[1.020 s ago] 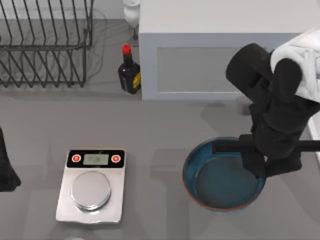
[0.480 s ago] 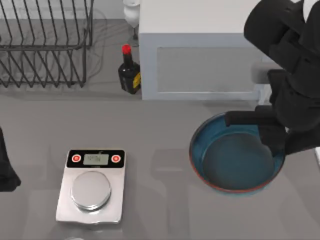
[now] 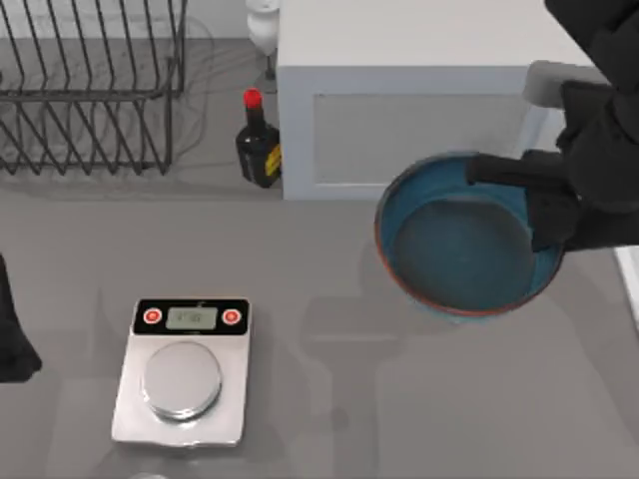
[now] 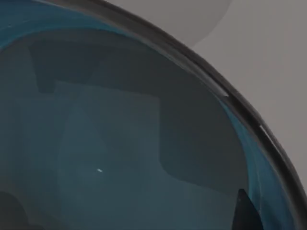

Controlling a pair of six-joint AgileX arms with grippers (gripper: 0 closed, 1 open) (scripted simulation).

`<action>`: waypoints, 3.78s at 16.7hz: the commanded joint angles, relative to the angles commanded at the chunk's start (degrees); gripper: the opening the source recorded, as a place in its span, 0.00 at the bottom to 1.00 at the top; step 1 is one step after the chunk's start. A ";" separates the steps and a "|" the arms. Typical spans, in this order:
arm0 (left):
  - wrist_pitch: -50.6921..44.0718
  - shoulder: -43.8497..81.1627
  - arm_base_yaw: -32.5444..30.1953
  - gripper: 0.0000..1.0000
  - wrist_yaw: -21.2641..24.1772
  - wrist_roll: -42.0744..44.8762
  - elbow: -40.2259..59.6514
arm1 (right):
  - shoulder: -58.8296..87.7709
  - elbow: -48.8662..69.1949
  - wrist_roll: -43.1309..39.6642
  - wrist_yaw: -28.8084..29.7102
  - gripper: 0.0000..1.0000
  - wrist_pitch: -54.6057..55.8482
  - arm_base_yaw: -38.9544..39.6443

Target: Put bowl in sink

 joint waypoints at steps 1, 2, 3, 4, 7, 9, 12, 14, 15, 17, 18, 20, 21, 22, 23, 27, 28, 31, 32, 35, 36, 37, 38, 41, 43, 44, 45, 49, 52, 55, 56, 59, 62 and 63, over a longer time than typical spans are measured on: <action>0.00 0.00 0.00 1.00 0.00 0.00 0.00 | -0.91 -0.28 -1.14 -1.42 0.00 3.54 -2.18; 0.00 0.00 0.00 1.00 0.00 0.00 0.00 | -1.81 -0.71 -2.39 -2.95 0.00 7.66 -4.61; 0.00 0.00 0.00 1.00 0.00 0.00 0.00 | -2.64 -1.34 -3.72 -4.56 0.00 12.33 -7.25; 0.00 0.00 0.00 1.00 0.00 0.00 0.00 | -3.34 -2.17 -5.12 -6.22 0.00 17.49 -10.05; 0.00 0.00 0.00 1.00 0.00 0.00 0.00 | -4.66 -6.12 -9.67 -11.20 0.00 34.92 -19.04; 0.00 0.00 0.00 1.00 0.00 0.00 0.00 | -4.79 -10.11 -12.91 -14.28 0.00 47.47 -25.19; 0.00 0.00 0.00 1.00 0.00 0.00 0.00 | -4.32 -17.69 -17.81 -18.23 0.00 66.31 -34.04; 0.00 0.00 0.00 1.00 0.00 0.00 0.00 | -3.94 -23.42 -20.91 -20.30 0.00 78.12 -39.44; 0.00 0.00 0.00 1.00 0.00 0.00 0.00 | -3.84 -26.33 -22.35 -21.17 0.00 83.69 -41.95; 0.00 0.00 0.00 1.00 0.00 0.00 0.00 | -3.84 -31.99 -24.91 -22.60 0.00 94.07 -46.55; 0.00 0.00 0.00 1.00 0.00 0.00 0.00 | -3.91 -34.68 -26.01 -23.14 0.00 98.84 -48.61; 0.00 0.00 0.00 1.00 0.00 0.00 0.00 | -4.16 -39.64 -27.80 -23.93 0.00 107.42 -52.23; 0.00 0.00 0.00 1.00 0.00 0.00 0.00 | -4.31 -41.79 -28.48 -24.19 0.00 111.09 -53.75; 0.00 0.00 0.00 1.00 0.00 0.00 0.00 | -4.47 -43.70 -29.03 -24.38 0.00 114.32 -55.06; 0.00 0.00 0.00 1.00 0.00 0.00 0.00 | -4.64 -45.36 -29.46 -24.52 0.00 117.06 -56.16; 0.00 0.00 0.00 1.00 0.00 0.00 0.00 | -5.15 -48.88 -30.21 -24.67 0.00 122.53 -58.33; 0.00 0.00 0.00 1.00 0.00 0.00 0.00 | -5.15 -48.88 -30.21 -24.67 0.00 122.53 -58.33; 0.00 0.00 0.00 1.00 0.00 0.00 0.00 | -5.15 -48.88 -30.21 -24.67 0.00 122.53 -58.33; 0.00 0.00 0.00 1.00 0.00 0.00 0.00 | -4.88 -48.73 -30.13 -24.64 0.00 122.39 -58.07; 0.00 0.00 0.00 1.00 0.00 0.00 0.00 | -2.76 -48.95 -30.12 -24.72 0.00 124.53 -58.13; 0.00 0.00 0.00 1.00 0.00 0.00 0.00 | -0.86 -49.13 -30.11 -24.75 0.00 126.45 -58.21; 0.00 0.00 0.00 1.00 0.00 0.00 0.00 | 1.57 -49.38 -30.11 -24.77 0.00 128.98 -58.32; 0.00 0.00 0.00 1.00 0.00 0.00 0.00 | 4.47 -49.69 -30.13 -24.79 0.00 132.10 -58.45; 0.00 0.00 0.00 1.00 0.00 0.00 0.00 | 14.58 -51.00 -30.29 -24.75 0.00 143.88 -58.76; 0.00 0.00 0.00 1.00 0.00 0.00 0.00 | 21.35 -52.13 -30.44 -24.65 0.00 152.35 -58.79; 0.00 0.00 0.00 1.00 0.00 0.00 0.00 | 24.52 -52.71 -30.50 -24.58 0.00 156.33 -58.74; 0.00 0.00 0.00 1.00 0.00 0.00 0.00 | 27.43 -53.27 -30.53 -24.49 0.00 159.94 -58.68; 0.00 0.00 0.00 1.00 0.00 0.00 0.00 | 35.42 -54.81 -30.45 -24.18 0.00 169.05 -58.44; 0.00 0.00 0.00 1.00 0.00 0.00 0.00 | 36.30 -54.98 -30.42 -24.14 0.00 169.98 -58.42; 0.00 0.00 0.00 1.00 0.00 0.00 0.00 | 36.30 -54.98 -30.42 -24.14 0.08 169.98 -58.42; 0.00 0.00 0.00 1.00 0.00 0.00 0.00 | 36.30 -54.98 -30.42 -24.14 0.15 169.98 -58.42; 0.00 0.00 0.00 1.00 0.00 0.00 0.00 | 36.30 -54.98 -30.42 -24.14 0.38 169.98 -58.42; 0.00 0.00 0.00 1.00 0.00 0.00 0.00 | 36.30 -54.98 -30.42 -24.14 0.60 169.98 -58.42; 0.00 0.00 0.00 1.00 0.00 0.00 0.00 | 36.30 -54.98 -30.42 -24.14 0.68 169.98 -58.42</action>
